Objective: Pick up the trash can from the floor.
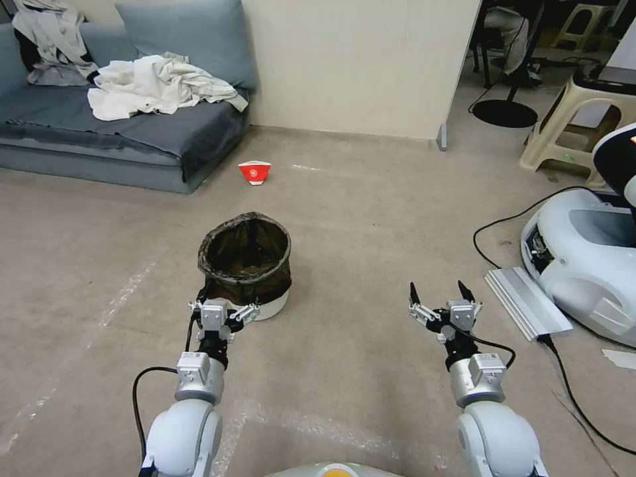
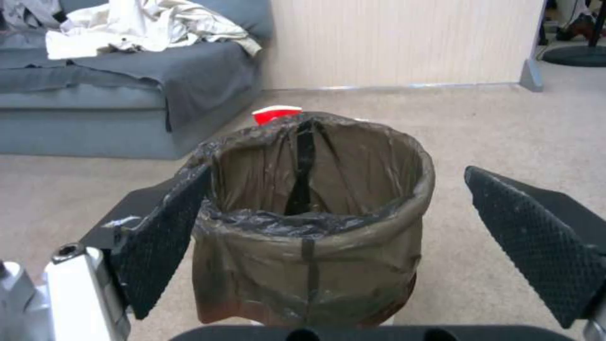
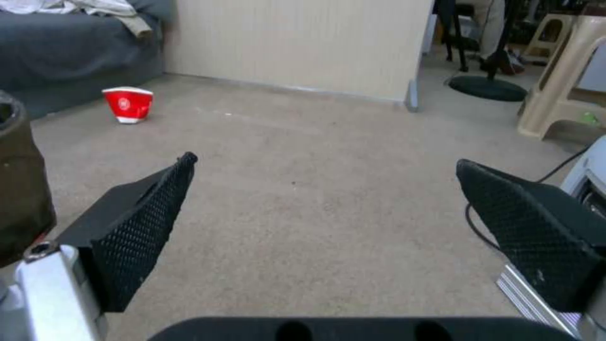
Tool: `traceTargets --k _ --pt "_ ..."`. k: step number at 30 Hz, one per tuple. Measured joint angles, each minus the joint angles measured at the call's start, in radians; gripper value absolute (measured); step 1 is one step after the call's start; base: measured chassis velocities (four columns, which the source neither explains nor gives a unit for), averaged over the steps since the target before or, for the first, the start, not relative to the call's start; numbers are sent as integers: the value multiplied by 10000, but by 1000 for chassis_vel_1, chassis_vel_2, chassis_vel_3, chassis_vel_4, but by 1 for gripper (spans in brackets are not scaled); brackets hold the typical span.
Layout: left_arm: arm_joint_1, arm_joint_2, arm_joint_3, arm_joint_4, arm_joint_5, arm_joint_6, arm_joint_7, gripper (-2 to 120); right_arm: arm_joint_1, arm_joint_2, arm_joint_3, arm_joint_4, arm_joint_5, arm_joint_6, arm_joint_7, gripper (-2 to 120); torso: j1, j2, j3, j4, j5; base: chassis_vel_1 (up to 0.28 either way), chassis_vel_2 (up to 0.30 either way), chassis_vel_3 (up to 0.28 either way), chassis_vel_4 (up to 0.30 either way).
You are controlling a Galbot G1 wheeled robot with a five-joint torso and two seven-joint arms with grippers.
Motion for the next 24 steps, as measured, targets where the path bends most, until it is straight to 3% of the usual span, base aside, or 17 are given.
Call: traceTargets --k 22,24 --pt "11 0 0 -13 2 3 -8 100 -30 11 -2 31 0 -19 3 100 0 0 0 0 0 0 0 0 0" --pt "103 9 4 -380 38 147 -95 100 -213 95 -59 406 -12 -167 69 100 0 -1 0 0 -1 0 0 0 0"
